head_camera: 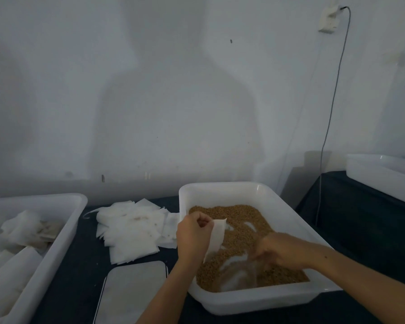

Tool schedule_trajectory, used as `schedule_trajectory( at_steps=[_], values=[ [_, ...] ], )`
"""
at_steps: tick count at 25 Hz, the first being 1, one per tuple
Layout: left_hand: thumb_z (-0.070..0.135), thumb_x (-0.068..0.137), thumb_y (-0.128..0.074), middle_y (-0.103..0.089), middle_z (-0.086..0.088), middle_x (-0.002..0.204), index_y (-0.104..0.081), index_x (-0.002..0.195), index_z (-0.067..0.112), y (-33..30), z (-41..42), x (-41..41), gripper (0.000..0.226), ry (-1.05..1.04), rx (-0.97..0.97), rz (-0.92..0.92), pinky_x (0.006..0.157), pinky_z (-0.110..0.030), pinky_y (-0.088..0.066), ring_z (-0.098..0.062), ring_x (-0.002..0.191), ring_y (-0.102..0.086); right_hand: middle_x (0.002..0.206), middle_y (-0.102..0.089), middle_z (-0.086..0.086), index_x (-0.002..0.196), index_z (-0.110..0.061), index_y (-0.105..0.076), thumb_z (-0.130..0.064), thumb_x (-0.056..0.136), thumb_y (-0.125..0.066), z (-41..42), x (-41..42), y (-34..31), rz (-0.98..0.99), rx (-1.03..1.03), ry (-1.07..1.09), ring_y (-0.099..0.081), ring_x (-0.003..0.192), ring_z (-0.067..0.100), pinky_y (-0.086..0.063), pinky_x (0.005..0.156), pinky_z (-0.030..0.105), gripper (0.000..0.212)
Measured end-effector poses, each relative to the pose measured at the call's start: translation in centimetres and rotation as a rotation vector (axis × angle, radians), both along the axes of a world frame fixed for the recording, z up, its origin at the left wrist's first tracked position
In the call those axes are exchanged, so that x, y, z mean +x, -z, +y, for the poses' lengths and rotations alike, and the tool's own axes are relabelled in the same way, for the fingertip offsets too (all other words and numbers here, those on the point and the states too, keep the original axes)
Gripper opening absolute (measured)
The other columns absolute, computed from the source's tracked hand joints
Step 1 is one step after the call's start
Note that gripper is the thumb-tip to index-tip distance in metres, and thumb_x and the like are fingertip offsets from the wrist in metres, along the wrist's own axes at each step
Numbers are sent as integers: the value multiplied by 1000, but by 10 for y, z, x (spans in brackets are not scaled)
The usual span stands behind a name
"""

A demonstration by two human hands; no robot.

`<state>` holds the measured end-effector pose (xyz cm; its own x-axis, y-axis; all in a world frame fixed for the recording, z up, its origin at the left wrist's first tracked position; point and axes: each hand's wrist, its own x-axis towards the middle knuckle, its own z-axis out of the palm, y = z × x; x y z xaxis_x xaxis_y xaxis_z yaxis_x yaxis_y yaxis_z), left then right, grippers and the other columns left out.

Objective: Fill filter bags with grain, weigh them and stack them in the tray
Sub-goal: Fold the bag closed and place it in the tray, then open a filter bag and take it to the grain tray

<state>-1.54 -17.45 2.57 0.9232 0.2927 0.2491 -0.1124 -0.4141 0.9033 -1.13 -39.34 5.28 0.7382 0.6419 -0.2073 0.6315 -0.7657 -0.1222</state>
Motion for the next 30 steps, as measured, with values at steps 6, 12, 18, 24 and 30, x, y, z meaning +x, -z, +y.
schedule_trajectory(
  at_steps=[6,12,18,24,30],
  values=[
    [14,84,-67,-64,9,74,-68,78,19,-1,-1,-3,8,15,46,18,58,-15,-41,-3,70,-57,115,-64,-17,118,-28,-65,-7,89,-61,-26,-7,-9,187,197,153,-57,105,-8,-45,94,15,36],
    [14,84,-68,-63,11,70,-68,75,19,-1,-4,-5,10,68,178,21,52,-8,-39,-1,63,-57,106,-67,-17,108,-41,-60,-9,89,-63,-49,-16,-56,116,321,254,-59,103,-8,-47,88,11,38],
    [16,83,-70,-61,12,67,-65,72,23,-2,-5,-6,14,86,203,26,51,-9,-40,-1,60,-56,109,-60,-17,124,-33,-59,-23,91,-62,-43,-6,-88,-88,84,315,-57,102,1,-44,94,24,34],
    [13,83,-68,-62,10,66,-66,72,20,-2,-5,-7,13,85,209,19,54,-11,-44,-2,61,-57,121,-59,-17,128,-38,-55,-25,92,-60,-14,-3,-103,-251,-122,285,-48,98,-3,-42,87,24,38],
    [11,81,-68,-65,9,70,-68,74,18,-2,-6,-7,10,75,210,18,58,-14,-48,-3,64,-58,114,-65,-17,125,-40,-57,-21,93,-57,0,-3,-113,-350,-225,233,-56,95,-2,-46,80,25,37]
  ],
)
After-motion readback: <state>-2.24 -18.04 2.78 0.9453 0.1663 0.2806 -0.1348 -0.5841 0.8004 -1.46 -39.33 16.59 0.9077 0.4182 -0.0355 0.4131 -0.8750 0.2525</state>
